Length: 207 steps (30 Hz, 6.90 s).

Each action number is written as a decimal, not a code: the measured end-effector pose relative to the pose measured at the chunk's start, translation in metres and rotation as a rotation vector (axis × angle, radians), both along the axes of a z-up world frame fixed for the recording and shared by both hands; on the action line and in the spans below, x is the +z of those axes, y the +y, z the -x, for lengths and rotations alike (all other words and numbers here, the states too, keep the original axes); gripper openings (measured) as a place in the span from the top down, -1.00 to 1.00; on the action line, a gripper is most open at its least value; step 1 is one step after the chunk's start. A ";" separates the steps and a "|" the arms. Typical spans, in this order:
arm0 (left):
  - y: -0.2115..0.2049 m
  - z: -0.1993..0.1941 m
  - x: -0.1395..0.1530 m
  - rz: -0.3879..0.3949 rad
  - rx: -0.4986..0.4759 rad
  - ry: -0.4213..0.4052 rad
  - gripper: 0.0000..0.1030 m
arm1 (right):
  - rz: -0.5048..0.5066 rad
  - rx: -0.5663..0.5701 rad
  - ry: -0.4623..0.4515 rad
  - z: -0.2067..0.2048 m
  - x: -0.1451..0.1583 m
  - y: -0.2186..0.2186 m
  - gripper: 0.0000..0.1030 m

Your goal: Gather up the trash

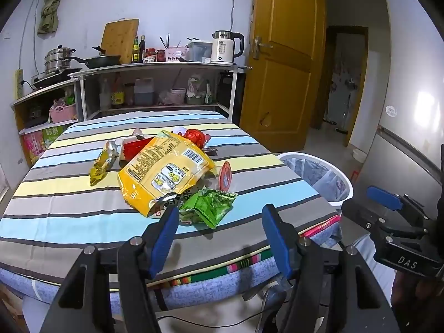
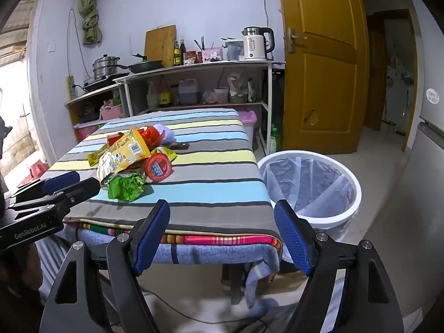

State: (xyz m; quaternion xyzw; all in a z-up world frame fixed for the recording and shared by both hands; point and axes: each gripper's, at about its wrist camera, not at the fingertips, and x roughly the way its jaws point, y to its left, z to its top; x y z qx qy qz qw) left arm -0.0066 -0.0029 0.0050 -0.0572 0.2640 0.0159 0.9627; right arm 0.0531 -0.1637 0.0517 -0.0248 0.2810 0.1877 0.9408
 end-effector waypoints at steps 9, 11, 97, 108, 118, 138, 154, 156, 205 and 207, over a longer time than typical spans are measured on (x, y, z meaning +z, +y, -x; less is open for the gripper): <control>0.004 0.000 -0.001 0.008 0.004 -0.006 -0.25 | -0.005 0.002 0.007 0.001 0.000 0.000 -0.51; 0.005 0.000 -0.001 0.008 0.003 -0.007 -0.25 | -0.002 0.000 0.004 0.001 0.002 -0.001 -0.51; 0.043 -0.018 -0.011 0.064 0.074 0.042 -0.29 | -0.001 0.101 0.038 -0.022 -0.002 0.027 -0.51; 0.091 -0.050 -0.013 0.060 0.106 0.064 -0.48 | -0.016 0.230 0.089 -0.061 -0.011 0.075 -0.51; 0.111 -0.074 -0.021 0.092 0.006 0.111 -0.62 | -0.004 0.327 0.202 -0.109 -0.032 0.118 -0.51; 0.129 -0.105 -0.033 0.175 -0.027 0.190 -0.65 | -0.024 0.315 0.345 -0.139 -0.049 0.122 0.14; 0.121 -0.102 -0.025 0.118 0.000 0.183 0.33 | -0.067 0.289 0.359 -0.130 -0.044 0.105 0.15; 0.129 -0.101 -0.019 0.137 0.008 0.162 -0.37 | -0.066 0.286 0.355 -0.130 -0.044 0.101 0.15; 0.112 -0.152 -0.012 0.075 -0.180 0.177 -0.17 | -0.075 0.206 0.321 -0.111 -0.034 0.069 0.15; 0.107 -0.156 -0.012 0.068 -0.196 0.179 -0.16 | -0.074 0.206 0.324 -0.111 -0.035 0.069 0.15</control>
